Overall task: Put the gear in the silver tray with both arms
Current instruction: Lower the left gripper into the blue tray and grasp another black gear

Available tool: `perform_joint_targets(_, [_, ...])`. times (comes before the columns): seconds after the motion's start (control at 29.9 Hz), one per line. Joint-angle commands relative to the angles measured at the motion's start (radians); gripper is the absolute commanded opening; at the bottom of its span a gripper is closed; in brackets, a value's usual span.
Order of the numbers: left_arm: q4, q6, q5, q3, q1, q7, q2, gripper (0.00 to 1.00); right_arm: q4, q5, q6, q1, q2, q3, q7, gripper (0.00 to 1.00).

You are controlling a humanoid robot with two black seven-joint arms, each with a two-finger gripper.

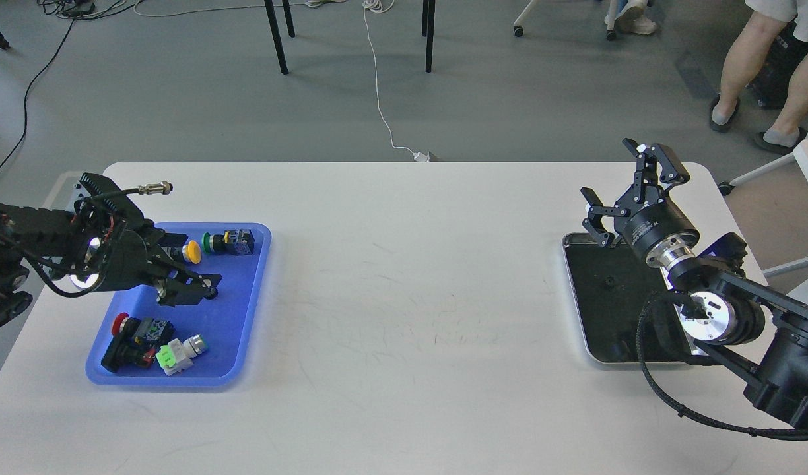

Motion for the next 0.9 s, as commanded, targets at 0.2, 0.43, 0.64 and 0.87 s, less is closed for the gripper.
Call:
perform_joint_targets(0.2, [0.098, 0.016, 0.0, 0.049, -0.001, 0.0, -0.101, 0.68, 0.003, -0.004, 0.0, -0.001, 0.0, -0.007, 0.0, 0.99])
perform_joint_targets(0.43, [0.148, 0.018, 0.0, 0.053, -0.001, 0.0, -0.117, 0.57, 0.003, -0.005, 0.0, -0.003, -0.002, -0.008, 0.0, 0.99])
perform_joint_targets(0.64, [0.165, 0.025, 0.0, 0.055, 0.002, 0.0, -0.126, 0.54, 0.003, -0.01, 0.0, -0.003, -0.002, -0.008, 0.0, 0.99])
perform_joint_targets(0.87, [0.183, 0.027, 0.0, 0.055, 0.002, 0.0, -0.146, 0.54, 0.003, -0.011, 0.0, -0.003, -0.002, -0.01, 0.0, 0.99])
